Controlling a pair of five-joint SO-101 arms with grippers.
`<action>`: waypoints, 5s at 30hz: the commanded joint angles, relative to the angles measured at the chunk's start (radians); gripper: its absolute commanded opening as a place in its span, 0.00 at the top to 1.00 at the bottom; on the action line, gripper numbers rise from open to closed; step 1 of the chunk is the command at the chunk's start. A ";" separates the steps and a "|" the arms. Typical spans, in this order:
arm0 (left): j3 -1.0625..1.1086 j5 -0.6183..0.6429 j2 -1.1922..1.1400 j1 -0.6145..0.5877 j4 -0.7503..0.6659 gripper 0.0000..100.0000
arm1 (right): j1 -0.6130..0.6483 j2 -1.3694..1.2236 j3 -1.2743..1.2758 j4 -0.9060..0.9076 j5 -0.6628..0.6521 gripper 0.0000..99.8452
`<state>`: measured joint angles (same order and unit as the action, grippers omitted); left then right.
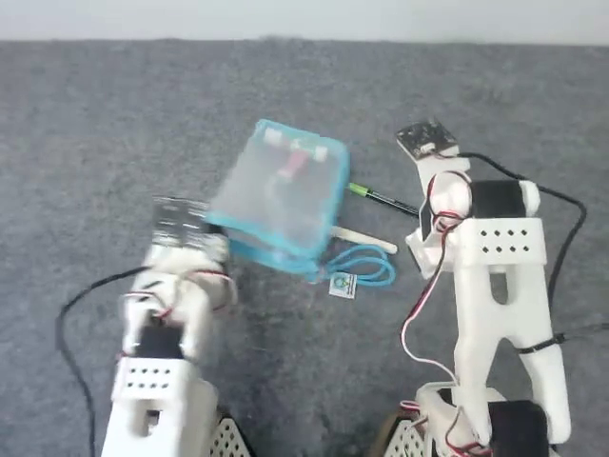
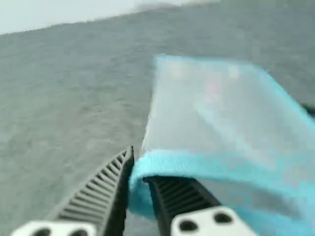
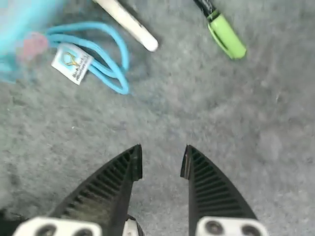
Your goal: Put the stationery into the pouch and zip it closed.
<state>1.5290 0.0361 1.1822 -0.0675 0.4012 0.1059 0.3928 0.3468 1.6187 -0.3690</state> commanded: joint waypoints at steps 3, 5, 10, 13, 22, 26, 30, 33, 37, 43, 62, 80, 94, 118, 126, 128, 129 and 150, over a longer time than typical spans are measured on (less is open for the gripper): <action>-0.102 0.063 -0.005 0.003 0.075 0.99 | -0.004 0.047 0.020 -0.056 -0.014 0.87; -0.058 -0.077 0.002 0.192 0.097 0.99 | -0.004 0.047 0.020 -0.059 -0.014 0.87; -0.062 -0.140 0.003 0.198 0.095 0.99 | -0.016 0.047 0.021 -0.041 -0.018 0.87; -0.107 -0.005 0.003 0.005 0.095 0.99 | -0.019 0.047 0.021 -0.035 -0.054 0.87; -0.113 0.041 0.003 -0.048 0.095 0.99 | -0.022 0.036 0.021 -0.082 -0.127 0.87; -0.110 0.040 0.003 -0.046 0.095 0.99 | -0.025 -0.073 0.020 -0.134 -0.259 0.87; -0.110 0.040 0.003 -0.046 0.095 0.99 | -0.067 -0.237 -0.003 -0.225 -0.443 0.87; -0.110 0.040 0.000 -0.044 0.095 0.99 | -0.108 -0.338 -0.058 -0.271 -0.549 0.87; -0.110 0.040 -0.002 -0.034 0.095 0.99 | -0.117 -0.443 -0.130 -0.283 -0.661 0.87; -0.094 0.038 0.002 0.048 0.095 0.99 | -0.120 -0.558 -0.204 -0.378 -0.683 0.87; -0.096 0.038 0.002 0.054 0.095 0.99 | -0.124 -0.951 -0.503 -0.318 -0.626 0.96; -0.041 0.041 -0.002 0.054 -0.025 0.99 | -0.147 -0.344 -0.496 0.114 -0.232 0.99; -0.076 0.103 -0.005 0.161 -0.044 0.99 | 0.335 0.354 0.064 0.165 -0.106 0.99; -0.082 0.097 -0.006 0.169 -0.041 0.99 | 0.404 0.104 0.140 0.050 -0.021 0.99; -0.054 0.094 -0.002 0.170 -0.041 0.99 | 0.401 -0.151 -0.203 0.120 0.080 0.99; -0.050 0.068 -0.002 0.189 -0.041 0.99 | 0.401 -0.229 -0.302 0.150 0.097 0.99; -0.041 0.049 0.002 0.207 -0.041 0.99 | 0.401 -0.269 -0.358 0.163 0.107 0.99; 0.007 -0.017 0.002 0.353 -0.044 0.99 | 0.394 -0.610 -0.790 0.174 0.247 0.85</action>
<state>1.5428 0.0345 1.1822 0.2516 0.3951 0.5033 -0.2424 -0.3652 1.7568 -0.1358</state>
